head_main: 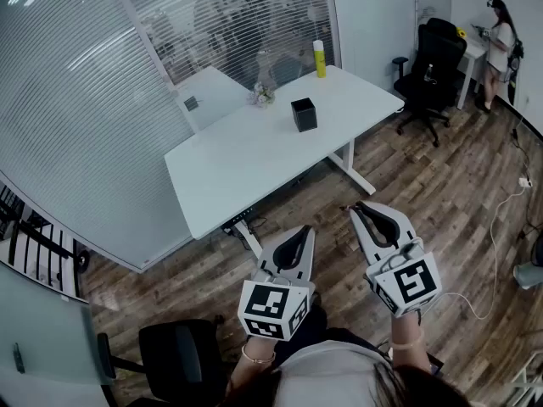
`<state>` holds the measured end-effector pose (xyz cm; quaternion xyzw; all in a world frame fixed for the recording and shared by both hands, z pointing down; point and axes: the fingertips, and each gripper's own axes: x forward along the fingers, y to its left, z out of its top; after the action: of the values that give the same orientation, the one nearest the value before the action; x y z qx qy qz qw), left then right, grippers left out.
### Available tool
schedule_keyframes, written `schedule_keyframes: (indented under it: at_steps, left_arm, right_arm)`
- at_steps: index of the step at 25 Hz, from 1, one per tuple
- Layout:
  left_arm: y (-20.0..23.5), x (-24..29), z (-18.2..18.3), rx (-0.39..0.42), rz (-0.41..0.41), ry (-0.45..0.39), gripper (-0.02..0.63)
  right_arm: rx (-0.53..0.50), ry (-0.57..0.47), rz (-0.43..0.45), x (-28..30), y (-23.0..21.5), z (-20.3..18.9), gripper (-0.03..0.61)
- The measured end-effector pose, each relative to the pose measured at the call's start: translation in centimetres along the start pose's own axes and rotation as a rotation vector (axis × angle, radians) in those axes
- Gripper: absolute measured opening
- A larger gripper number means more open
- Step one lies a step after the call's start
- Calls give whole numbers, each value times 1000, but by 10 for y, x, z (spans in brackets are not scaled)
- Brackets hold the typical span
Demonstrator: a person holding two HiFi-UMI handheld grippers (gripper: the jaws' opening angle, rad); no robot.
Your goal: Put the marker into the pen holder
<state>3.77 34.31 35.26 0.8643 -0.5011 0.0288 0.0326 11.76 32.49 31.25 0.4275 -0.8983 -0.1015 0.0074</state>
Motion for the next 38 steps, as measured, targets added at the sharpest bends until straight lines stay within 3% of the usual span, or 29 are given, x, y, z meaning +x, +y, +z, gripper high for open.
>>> schedule_keyframes:
  at_steps: [11,38]
  left_arm:
    - [26,20,-5,-19,-23,9,20]
    - [161,132,-16,-41,-71,58,20]
  right_arm:
    - [17,-1,-25,32,-7,-9,60]
    - [31,28,-50,200,-64,-38,60]
